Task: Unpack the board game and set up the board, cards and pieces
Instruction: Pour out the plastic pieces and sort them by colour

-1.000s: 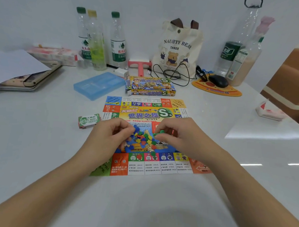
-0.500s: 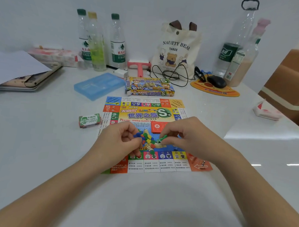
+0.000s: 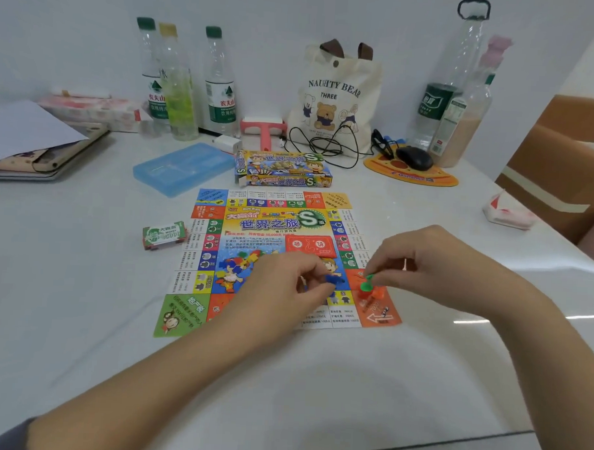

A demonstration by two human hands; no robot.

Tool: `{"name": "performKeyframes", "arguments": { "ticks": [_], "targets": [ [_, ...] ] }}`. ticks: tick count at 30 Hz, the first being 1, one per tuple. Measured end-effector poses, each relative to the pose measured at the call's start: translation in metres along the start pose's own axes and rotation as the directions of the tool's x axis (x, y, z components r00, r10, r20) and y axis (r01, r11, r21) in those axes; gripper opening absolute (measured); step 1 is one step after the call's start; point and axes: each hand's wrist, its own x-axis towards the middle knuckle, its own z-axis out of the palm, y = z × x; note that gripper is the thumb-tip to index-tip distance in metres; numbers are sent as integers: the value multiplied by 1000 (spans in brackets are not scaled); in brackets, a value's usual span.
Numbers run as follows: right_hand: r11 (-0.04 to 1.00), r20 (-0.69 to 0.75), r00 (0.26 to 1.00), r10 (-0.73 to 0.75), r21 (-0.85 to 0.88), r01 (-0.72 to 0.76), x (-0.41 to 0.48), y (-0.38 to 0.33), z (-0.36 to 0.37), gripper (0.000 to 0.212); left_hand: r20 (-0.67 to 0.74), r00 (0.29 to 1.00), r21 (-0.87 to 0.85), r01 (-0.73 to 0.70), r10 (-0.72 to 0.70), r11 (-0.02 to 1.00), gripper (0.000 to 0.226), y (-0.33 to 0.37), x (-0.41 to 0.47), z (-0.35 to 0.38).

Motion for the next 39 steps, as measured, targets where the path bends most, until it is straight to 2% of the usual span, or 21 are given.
{"name": "performKeyframes", "arguments": {
  "ticks": [3, 8, 18, 25, 34, 39],
  "targets": [
    [996, 63, 997, 50, -72, -46, -8, 8, -3, 6, 24, 1000, 16, -5, 4, 1000, 8, 2, 4, 16],
    [994, 36, 998, 54, -94, -51, -13, 17, 5, 7, 82, 997, 118, -1, -9, 993, 3, 8, 8, 36],
    [980, 78, 986, 146, -145, -134, -13, 32, 12, 7, 32, 999, 295, -21, 12, 955, 13, 13, 16, 52],
    [982, 43, 988, 152, -123, -145, -13, 33, 15, 6, 18, 1000, 277, -30, 26, 960, 15, 13, 16, 53],
    [978, 27, 983, 182, -110, -178, -13, 30, 14, 15, 8, 999, 202, -38, 38, 979, 9, 9, 14, 49],
    [977, 12, 980, 201, -80, -199, -16, 27, 6, 18, -30, 996, 238, -77, 87, 968, 10, 0, 6, 34]
  ]
}}
